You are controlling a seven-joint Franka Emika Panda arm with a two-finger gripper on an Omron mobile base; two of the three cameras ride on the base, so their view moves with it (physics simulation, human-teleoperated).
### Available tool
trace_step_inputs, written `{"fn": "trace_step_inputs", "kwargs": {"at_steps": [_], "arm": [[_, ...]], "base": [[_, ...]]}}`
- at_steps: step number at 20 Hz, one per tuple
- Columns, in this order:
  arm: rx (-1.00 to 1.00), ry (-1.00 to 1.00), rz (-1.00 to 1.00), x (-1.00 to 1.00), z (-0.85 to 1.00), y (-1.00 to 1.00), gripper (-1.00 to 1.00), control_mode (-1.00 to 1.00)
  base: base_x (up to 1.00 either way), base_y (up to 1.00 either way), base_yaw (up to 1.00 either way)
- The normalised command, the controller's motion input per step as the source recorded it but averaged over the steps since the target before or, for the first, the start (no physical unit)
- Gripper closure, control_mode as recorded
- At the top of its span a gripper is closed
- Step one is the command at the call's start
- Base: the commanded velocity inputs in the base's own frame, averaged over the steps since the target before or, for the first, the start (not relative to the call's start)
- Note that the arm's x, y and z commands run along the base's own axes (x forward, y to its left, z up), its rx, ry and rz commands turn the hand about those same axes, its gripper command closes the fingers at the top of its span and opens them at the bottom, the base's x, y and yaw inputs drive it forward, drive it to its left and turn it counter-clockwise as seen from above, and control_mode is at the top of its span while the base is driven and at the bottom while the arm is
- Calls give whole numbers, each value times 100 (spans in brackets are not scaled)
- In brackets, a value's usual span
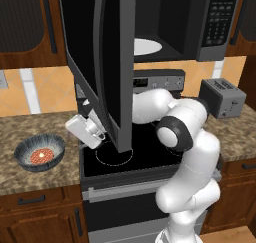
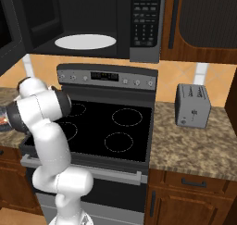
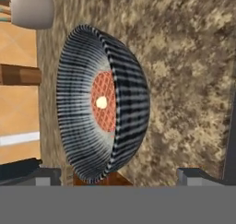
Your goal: Open the microwave, place the bowl with waffle inside the microwave, then close the microwave door and turn it on.
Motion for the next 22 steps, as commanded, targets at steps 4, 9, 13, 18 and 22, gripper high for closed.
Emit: {"fn": "trace_step_inputs", "kwargs": {"at_steps": [4,9,13,18,22], "arm": [[0,0,0,42,-34,23,-100,-100],[0,0,0,25,-34,27,-100,-100],[0,-1,0,7,-14,38,-100,-100],[-3,1,0,10,-34,28,-100,-100],[-6,0,0,3,-42,25,100,-100]], "base": [[0,0,0],[0,0,0],[0,0,0],[0,0,0],[0,0,0]]}}
